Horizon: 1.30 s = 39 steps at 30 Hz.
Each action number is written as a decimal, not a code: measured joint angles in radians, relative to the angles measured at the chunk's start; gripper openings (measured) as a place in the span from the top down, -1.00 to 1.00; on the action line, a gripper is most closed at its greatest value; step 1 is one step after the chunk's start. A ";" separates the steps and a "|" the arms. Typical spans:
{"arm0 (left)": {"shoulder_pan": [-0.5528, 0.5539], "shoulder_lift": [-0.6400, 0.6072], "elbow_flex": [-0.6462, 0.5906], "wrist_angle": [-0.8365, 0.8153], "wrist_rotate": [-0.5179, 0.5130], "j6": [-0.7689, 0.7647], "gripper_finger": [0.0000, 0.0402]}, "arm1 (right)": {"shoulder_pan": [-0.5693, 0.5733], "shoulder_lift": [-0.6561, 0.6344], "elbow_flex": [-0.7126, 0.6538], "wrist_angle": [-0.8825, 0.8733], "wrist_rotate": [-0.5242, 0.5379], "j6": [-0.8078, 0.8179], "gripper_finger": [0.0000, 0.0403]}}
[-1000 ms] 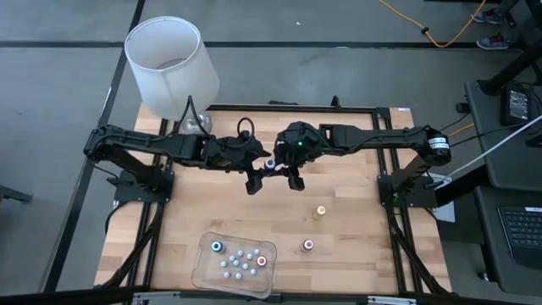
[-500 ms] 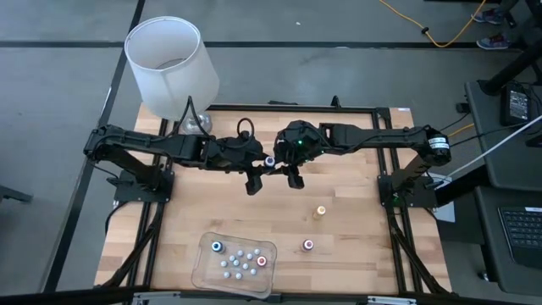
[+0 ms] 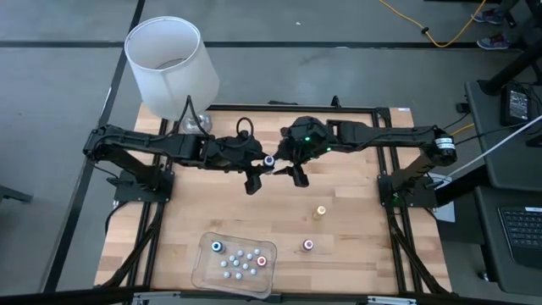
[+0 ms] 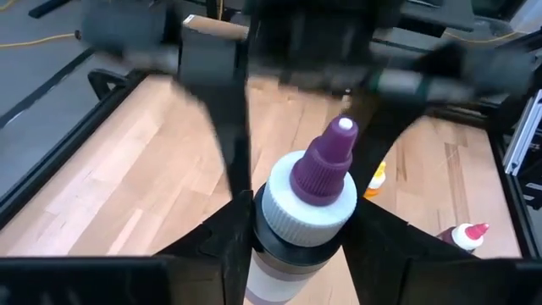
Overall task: Pick & Place food coloring
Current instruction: Put the large violet food coloring bottle into the bin
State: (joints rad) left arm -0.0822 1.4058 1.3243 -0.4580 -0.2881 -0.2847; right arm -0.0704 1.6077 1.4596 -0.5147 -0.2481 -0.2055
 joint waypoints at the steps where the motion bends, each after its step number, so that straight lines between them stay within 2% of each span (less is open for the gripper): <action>1: 0.000 -0.004 0.001 -0.004 -0.001 0.003 0.25 | 0.000 -0.015 0.005 -0.008 0.001 -0.010 -0.05; 4: -0.004 -0.026 0.026 -0.079 -0.015 0.004 0.24 | 0.002 -0.064 0.017 -0.065 0.038 -0.040 -0.08; 7: -0.034 -0.046 0.068 -0.186 -0.016 -0.029 0.26 | 0.006 -0.119 0.017 -0.125 0.120 -0.090 -0.08; 11: -0.126 -0.068 0.085 -0.262 0.001 -0.080 0.27 | 0.014 -0.191 0.013 -0.162 0.247 -0.139 -0.05; 14: -0.210 -0.076 0.085 -0.298 -0.007 -0.147 0.26 | 0.014 -0.236 -0.006 -0.158 0.276 -0.137 -0.01; 18: -0.334 -0.073 0.084 -0.327 -0.061 -0.232 0.26 | 0.014 -0.265 -0.017 -0.158 0.303 -0.116 0.03; 23: -0.487 -0.073 0.069 -0.325 -0.187 -0.372 0.26 | 0.014 -0.262 -0.022 -0.165 0.307 -0.112 0.07; 29: -0.675 -0.073 -0.030 -0.321 -0.264 -0.661 0.26 | 0.014 -0.246 -0.023 -0.158 0.308 -0.080 0.09; 34: -0.822 -0.072 -0.148 -0.298 -0.392 -0.892 0.26 | 0.014 -0.233 -0.023 -0.155 0.308 -0.051 0.09; 39: -0.942 -0.052 -0.229 -0.211 -0.473 -0.979 0.26 | 0.014 -0.219 -0.023 -0.151 0.309 0.013 0.10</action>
State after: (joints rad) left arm -1.0239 1.3537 1.0952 -0.6691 -0.7610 -1.2640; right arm -0.0566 1.3888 1.4368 -0.6654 0.0605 -0.1922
